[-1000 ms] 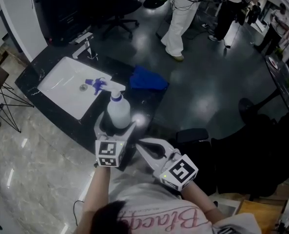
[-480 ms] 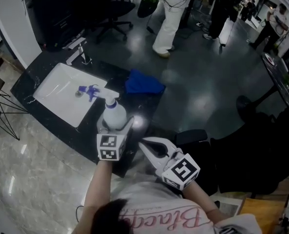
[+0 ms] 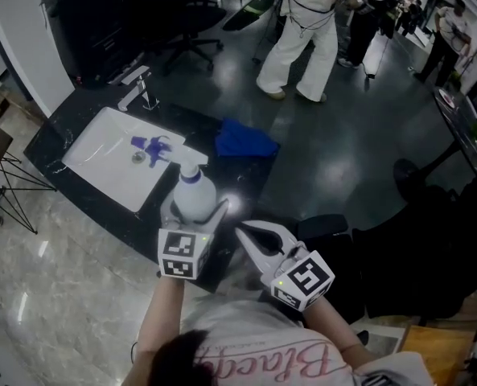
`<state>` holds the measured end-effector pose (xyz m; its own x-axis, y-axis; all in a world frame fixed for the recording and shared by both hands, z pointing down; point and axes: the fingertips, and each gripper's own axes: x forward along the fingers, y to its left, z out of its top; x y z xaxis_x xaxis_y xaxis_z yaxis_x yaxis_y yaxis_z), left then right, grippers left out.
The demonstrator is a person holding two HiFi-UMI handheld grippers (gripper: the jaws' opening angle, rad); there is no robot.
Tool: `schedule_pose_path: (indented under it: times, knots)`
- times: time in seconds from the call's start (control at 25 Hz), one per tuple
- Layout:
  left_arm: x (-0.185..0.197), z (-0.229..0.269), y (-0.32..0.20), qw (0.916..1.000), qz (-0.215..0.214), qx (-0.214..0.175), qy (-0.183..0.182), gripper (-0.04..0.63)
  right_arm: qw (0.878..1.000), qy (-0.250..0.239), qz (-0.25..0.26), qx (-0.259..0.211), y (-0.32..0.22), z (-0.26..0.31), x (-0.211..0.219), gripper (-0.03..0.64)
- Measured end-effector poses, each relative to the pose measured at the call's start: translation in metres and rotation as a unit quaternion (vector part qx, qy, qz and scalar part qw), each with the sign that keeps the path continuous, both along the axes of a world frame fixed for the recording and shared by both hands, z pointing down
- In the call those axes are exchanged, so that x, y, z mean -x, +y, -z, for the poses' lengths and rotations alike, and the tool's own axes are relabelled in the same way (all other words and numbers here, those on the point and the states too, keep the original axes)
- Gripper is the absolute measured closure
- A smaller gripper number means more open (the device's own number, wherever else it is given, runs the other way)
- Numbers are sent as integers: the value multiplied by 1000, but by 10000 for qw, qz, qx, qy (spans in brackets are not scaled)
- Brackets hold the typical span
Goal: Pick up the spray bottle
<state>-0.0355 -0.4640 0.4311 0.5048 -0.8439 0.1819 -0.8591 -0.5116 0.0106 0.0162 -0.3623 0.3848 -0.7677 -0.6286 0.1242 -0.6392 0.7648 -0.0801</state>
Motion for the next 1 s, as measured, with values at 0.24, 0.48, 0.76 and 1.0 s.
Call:
schedule_pose_path:
  times: [0.24,0.48,0.76,1.0]
  knots:
    - [10,53,26,9991,-262,112,314,175,9993,-262,-35,-260,-4,34,12,615]
    - [24,96,51,9980,-265,-29,578,173,9977,-517,-29,-448,-5,70,20,615]
    - [34,118,69,9972,-183,-262,677,173,9976,-256,27,-639,4,77,30,615]
    - [35,115,76,9972,-165,-211,696,173,9972,-200,14,-726,10,78,32,615]
